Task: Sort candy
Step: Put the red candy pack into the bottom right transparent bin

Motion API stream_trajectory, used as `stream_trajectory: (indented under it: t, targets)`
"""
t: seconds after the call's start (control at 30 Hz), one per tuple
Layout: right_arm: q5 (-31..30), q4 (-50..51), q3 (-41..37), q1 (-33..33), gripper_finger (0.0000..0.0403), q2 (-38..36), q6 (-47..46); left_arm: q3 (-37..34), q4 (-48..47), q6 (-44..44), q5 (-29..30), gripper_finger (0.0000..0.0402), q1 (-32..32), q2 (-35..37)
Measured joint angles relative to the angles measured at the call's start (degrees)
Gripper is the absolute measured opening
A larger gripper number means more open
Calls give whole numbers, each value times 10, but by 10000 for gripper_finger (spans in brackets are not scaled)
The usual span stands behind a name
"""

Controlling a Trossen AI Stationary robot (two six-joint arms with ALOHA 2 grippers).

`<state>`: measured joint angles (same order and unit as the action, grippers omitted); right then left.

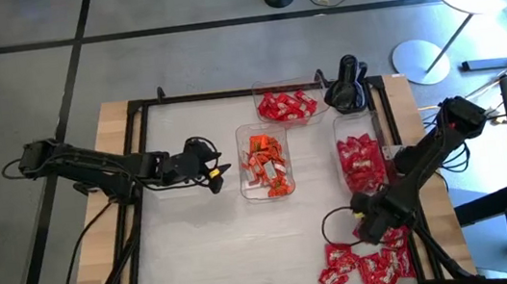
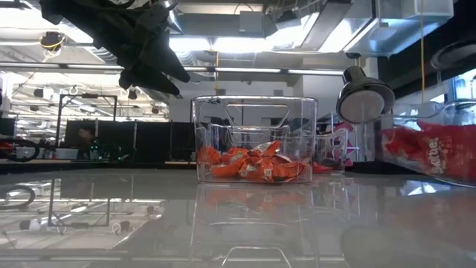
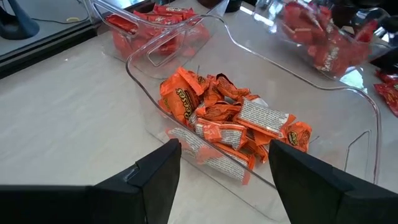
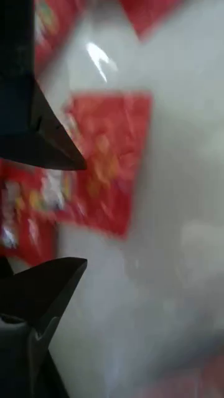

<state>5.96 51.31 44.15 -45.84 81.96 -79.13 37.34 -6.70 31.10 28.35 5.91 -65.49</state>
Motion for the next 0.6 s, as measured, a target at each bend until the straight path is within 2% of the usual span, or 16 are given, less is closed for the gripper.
stream_trajectory:
  t: [0.27,0.4,0.5,0.6]
  targets:
    - [-60,97,44,1,237,-4,-2,0,1,0,0,233,0,0]
    - [-33,139,80,1,237,-4,-1,0,1,1,0,233,0,0]
    - [3,109,120,-15,237,-4,23,0,1,4,0,233,0,0]
    - [-22,62,133,-43,237,-5,19,0,1,4,0,233,0,0]
